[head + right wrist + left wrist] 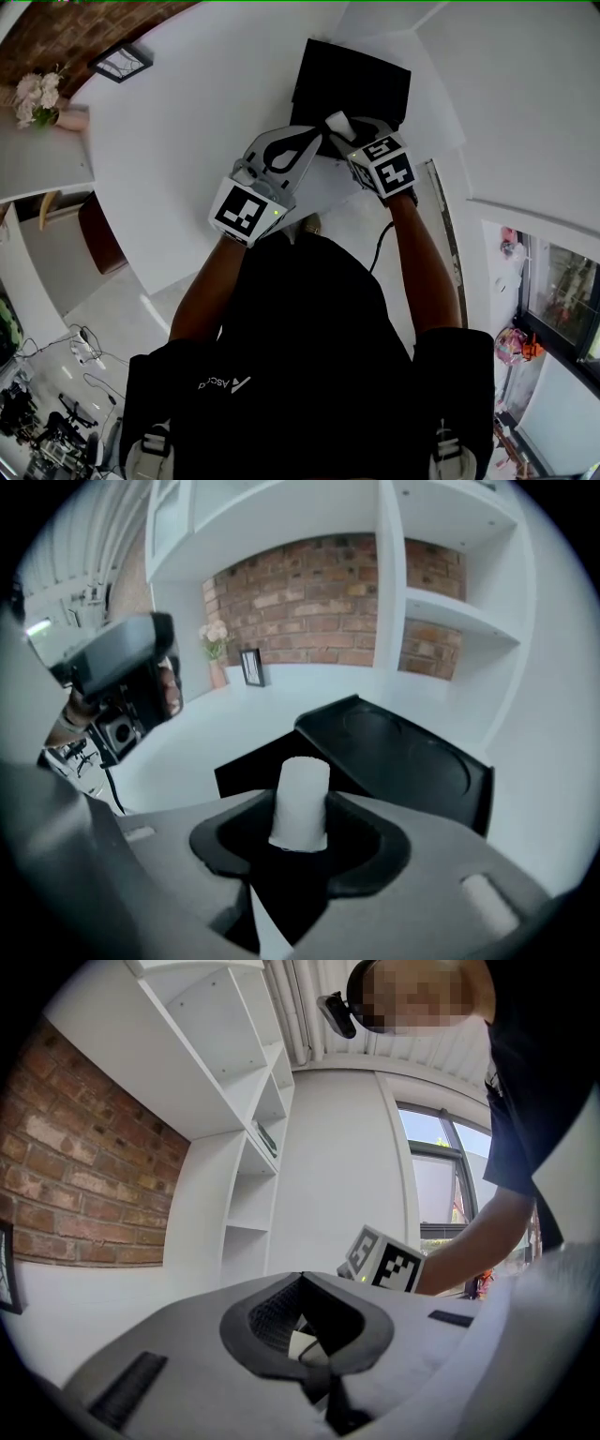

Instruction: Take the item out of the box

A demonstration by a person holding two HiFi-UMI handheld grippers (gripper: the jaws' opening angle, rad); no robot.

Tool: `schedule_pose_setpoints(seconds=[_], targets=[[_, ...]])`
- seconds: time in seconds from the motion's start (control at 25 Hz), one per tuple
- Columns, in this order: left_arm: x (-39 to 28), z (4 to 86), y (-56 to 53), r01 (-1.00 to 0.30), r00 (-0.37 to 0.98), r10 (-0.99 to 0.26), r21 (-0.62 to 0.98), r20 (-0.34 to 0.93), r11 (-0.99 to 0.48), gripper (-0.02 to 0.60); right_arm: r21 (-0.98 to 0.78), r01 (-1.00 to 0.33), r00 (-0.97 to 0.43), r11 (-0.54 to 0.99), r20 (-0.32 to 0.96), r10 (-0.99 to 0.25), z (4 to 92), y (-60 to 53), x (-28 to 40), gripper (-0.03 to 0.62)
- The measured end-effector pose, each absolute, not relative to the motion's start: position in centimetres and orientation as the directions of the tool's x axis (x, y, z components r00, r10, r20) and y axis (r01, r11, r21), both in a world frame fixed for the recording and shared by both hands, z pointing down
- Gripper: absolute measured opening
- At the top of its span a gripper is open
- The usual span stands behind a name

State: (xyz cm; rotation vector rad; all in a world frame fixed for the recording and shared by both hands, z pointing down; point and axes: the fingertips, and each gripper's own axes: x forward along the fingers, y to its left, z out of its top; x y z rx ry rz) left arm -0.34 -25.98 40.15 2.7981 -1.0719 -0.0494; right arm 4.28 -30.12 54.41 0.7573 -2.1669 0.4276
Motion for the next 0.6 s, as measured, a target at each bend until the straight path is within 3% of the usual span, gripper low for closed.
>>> schedule_pose_setpoints(seconds=[0.28, 0.6], targets=[[1.0, 38.9, -24.8, -0.656, 0.752, -0.659, 0.129, 0.021, -0.744, -0.002, -0.085, -0.679, -0.662, 0.729, 0.498, -0.559, 45.3, -28.5, 5.0, 0.176], [3.2, 36.8, -23.0, -0.640, 0.766, -0.643, 0.092, 0.004, -0.763, -0.002, -0.081, -0.701, -0.708, 0.709, 0.207, -0.676, 37.8, -25.1, 7.2, 0.175]])
